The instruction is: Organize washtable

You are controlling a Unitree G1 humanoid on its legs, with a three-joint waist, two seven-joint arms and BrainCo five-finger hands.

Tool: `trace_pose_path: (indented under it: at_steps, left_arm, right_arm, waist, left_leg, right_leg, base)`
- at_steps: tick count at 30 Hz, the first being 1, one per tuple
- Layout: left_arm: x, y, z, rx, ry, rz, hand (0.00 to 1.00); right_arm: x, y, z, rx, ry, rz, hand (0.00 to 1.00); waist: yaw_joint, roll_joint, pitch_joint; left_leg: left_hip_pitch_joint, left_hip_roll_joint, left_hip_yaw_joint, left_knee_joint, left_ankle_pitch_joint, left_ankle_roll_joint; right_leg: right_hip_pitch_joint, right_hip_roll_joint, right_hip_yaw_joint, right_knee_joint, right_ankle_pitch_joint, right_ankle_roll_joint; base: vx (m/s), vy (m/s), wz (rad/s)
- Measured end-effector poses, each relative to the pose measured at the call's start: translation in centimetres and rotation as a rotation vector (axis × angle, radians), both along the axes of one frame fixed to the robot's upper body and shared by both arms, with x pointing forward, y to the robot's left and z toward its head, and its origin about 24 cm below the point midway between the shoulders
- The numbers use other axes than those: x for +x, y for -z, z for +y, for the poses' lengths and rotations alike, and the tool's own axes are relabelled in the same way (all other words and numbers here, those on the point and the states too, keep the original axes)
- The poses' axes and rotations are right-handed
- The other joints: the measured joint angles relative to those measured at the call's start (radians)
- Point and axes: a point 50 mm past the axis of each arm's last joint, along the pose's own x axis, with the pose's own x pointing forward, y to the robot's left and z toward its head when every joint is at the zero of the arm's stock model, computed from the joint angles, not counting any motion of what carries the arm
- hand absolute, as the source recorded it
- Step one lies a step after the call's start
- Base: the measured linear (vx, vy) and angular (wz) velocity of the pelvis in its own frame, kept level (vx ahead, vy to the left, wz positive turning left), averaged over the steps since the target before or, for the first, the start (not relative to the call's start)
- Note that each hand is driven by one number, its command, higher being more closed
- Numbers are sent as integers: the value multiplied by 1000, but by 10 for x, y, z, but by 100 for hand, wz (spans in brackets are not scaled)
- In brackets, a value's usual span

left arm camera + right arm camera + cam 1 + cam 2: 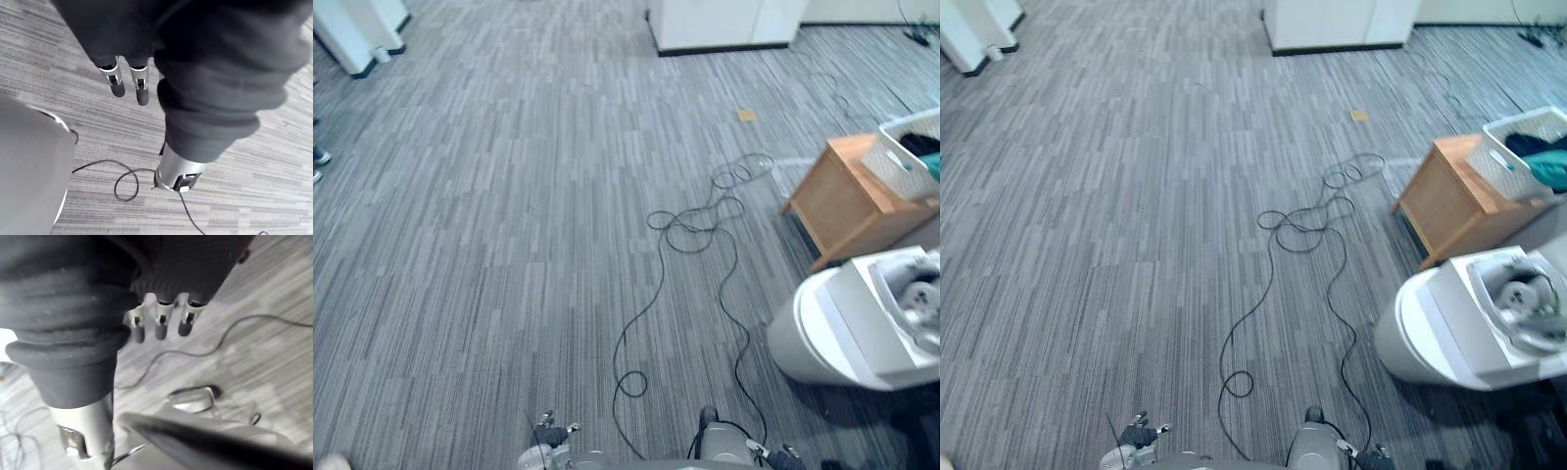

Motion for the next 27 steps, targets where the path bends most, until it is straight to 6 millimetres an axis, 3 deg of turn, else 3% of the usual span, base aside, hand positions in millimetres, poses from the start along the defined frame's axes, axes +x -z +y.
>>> trace_pose_path:
  at_steps: [1, 4, 5, 7, 8, 9, 10, 12, 13, 14, 15, 17, 18, 20, 22, 23, 24, 25, 26, 27]
  left_arm:
    - [-1, 0, 6, 22, 17, 10, 0]
    - [6, -1, 6, 26, 33, 12, 0]
    - [13, -2, 1, 12, 39, 0, 0]
    - [23, -4, -5, -2, 46, -23, 0]
    - [23, -4, -5, 2, 55, -21, 0]
    - [23, -3, -12, -12, 62, -15, 0]
    - [28, -3, -17, -29, 58, -23, 0]
    - [30, -3, -28, -53, 50, -33, 0]
    - [29, -3, -29, -57, 37, -32, 0]
    - [25, -2, -29, -67, 5, -21, 0]
    - [23, -2, -29, -66, 0, -22, 0]
    - [26, -3, -27, -51, 23, -34, 0]
    - [32, -7, -25, -26, 66, -55, 0]
    - [54, -20, -25, 25, 170, -154, 0]
    - [77, -39, -29, 67, 281, -280, 0]
    - [82, -43, -33, 71, 307, -312, 0]
    - [89, -52, -42, 64, 347, -372, 0]
    - [87, -54, -52, 29, 367, -403, 0]
    - [85, -54, -56, 17, 376, -407, 0]
    - [81, -53, -57, 8, 375, -400, 0]
  right_arm:
    - [3, -1, 0, 3, -8, -9, 0]
    - [13, -2, 2, 1, -29, -32, 0]
    - [12, -2, 1, 1, -29, -26, 0]
    - [10, -2, 1, 6, -12, -23, 0]
    - [8, -1, 2, 17, 11, -20, 0]
    - [9, -2, 0, 16, 36, -26, 0]
    - [12, -3, 0, 21, 66, -46, 0]
    - [11, -2, 0, 32, 126, -56, 0]
    - [14, -4, -1, 29, 128, -71, 0]
    - [19, -6, 3, 35, 130, -97, 0]
    - [21, -7, 4, 33, 121, -103, 0]
    - [19, -6, 3, 30, 120, -97, 0]
    - [17, -6, 3, 22, 91, -84, 0]
    - [21, -6, 9, 23, 22, -85, 0]
    - [40, -10, 14, 31, -16, -127, 0]
    - [46, -12, 12, 26, -20, -141, 0]
    - [54, -14, 14, 27, -39, -164, 0]
    - [61, -17, 11, 14, -51, -187, 0]
    - [63, -19, 8, 2, -53, -198, 0]
    - [63, -19, 9, 4, -51, -199, 0]
  waist:
    - [-9, 1, 0]
    - [-28, 9, 6]
    - [-44, 32, 23]
    - [-62, 30, 47]
    - [-71, 14, 54]
    - [-72, 52, 64]
    - [-73, 58, 67]
    - [-75, 59, 53]
    - [-74, 59, 50]
    - [-74, 65, 47]
    - [-69, 65, 46]
    - [-66, 63, 49]
    - [-52, 50, 52]
    - [-12, 8, 59]
    - [14, -22, 66]
    - [20, -26, 67]
    - [37, -29, 60]
    - [55, -1, 43]
    - [64, 23, 29]
    - [80, 34, 13]
  left_leg:
    - [21, 24, -1, -2, -14, -6]
    - [48, 61, -12, -41, -22, -20]
    - [75, 92, -18, -75, -21, -21]
    - [117, 105, -21, -76, -20, -21]
    - [161, 112, -31, -68, -20, -20]
    - [176, 140, -34, -56, -1, -23]
    - [178, 147, -41, -39, 67, -43]
    - [176, 162, -68, 62, 278, -89]
    - [157, 166, -70, 119, 339, -77]
    - [100, 185, -74, 256, 513, -79]
    - [25, 200, -80, 439, 587, -99]
    - [-105, 221, -68, 732, 463, -119]
    - [-173, 221, -33, 877, 331, -75]
    - [-312, 171, 18, 949, 150, 16]
    - [-508, 99, -1, 830, 57, 27]
    - [-555, 73, -18, 744, 57, 20]
    - [-611, 30, -56, 505, 85, -19]
    - [-654, 30, -93, 262, 146, -111]
    - [-684, 42, -100, 217, 171, -146]
    - [-720, 58, -69, 299, 269, -141]
  right_leg:
    - [-52, 27, -11, 42, -49, -37]
    - [-179, 82, -42, -8, -46, -61]
    - [-218, 105, -63, -102, -11, -79]
    - [-238, 99, -58, -298, 88, -71]
    - [-215, 100, -49, -361, 235, -87]
    - [-222, 124, -62, -296, 249, -128]
    - [-252, 128, -58, -195, 183, -145]
    - [-246, 165, -66, -56, 32, -186]
    - [-232, 186, -64, -60, 9, -194]
    - [-183, 235, -46, -97, -24, -215]
    - [-117, 289, -13, -153, -37, -236]
    - [-1, 350, 30, -250, -39, -251]
    - [117, 377, 76, -325, -43, -258]
    - [294, 366, 168, -423, -69, -290]
    - [405, 316, 232, -460, -122, -259]
    - [431, 298, 246, -471, -141, -249]
    - [476, 260, 283, -492, -181, -230]
    - [534, 238, 325, -525, -217, -216]
    - [559, 235, 345, -544, -235, -211]
    - [627, 208, 386, -569, -258, -185]
  base:
    - [306, -1, 37]
    - [383, -70, 34]
    - [648, -199, 59]
    - [672, -243, 61]
    - [553, -218, 25]
    - [810, -325, 8]
    - [658, -295, -10]
    - [785, -395, -36]
    - [743, -334, -87]
    - [750, -227, -114]
    - [896, -185, -127]
    - [733, -63, -93]
    - [673, 4, -83]
    - [699, 81, -92]
    - [640, 222, -78]
    - [561, 262, -78]
    - [600, 402, -87]
    - [482, 343, -94]
    - [812, 616, -100]
    - [598, 446, -70]
